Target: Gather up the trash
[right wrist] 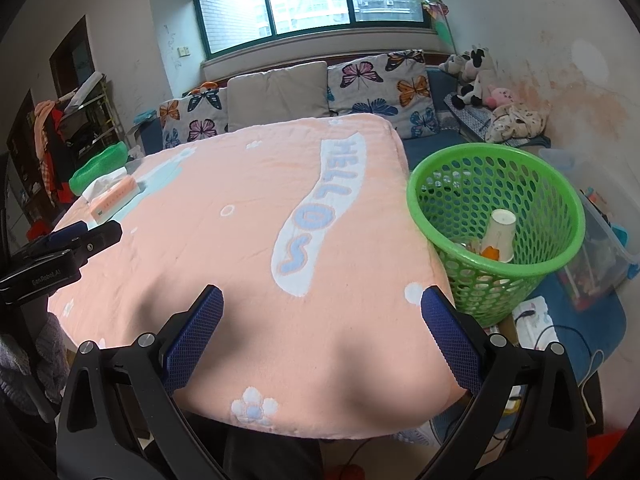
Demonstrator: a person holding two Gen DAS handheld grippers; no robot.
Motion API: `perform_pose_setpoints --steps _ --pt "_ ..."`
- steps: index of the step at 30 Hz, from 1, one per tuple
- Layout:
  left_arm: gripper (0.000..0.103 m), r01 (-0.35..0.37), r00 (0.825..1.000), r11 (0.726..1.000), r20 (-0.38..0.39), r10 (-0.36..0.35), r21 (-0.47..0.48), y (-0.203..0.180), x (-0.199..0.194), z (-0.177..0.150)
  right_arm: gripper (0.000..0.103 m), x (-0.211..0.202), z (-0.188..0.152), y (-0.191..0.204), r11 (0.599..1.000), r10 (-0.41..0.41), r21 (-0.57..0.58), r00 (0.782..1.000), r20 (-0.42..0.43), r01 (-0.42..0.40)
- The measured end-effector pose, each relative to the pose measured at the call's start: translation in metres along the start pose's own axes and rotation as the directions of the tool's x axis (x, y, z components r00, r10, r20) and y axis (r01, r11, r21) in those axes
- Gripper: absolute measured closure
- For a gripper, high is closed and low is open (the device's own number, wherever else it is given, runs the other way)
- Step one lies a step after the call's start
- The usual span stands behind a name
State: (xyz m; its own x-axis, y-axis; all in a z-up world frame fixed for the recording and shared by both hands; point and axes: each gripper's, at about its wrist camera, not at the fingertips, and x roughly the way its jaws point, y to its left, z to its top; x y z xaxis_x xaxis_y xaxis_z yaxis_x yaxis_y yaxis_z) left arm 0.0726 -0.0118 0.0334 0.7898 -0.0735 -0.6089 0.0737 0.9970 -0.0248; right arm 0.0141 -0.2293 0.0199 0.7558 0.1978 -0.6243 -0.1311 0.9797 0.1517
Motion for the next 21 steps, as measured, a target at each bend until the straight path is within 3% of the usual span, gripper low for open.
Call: perform_pose_setpoints --steps 21 --pt "0.007 -0.006 1.0 1.0 -0.008 0.006 -0.003 0.0034 0.0021 -0.0023 0.005 0.002 -0.0023 -0.0001 1.0 0.001 0.006 1.0 -0.001 -0.001"
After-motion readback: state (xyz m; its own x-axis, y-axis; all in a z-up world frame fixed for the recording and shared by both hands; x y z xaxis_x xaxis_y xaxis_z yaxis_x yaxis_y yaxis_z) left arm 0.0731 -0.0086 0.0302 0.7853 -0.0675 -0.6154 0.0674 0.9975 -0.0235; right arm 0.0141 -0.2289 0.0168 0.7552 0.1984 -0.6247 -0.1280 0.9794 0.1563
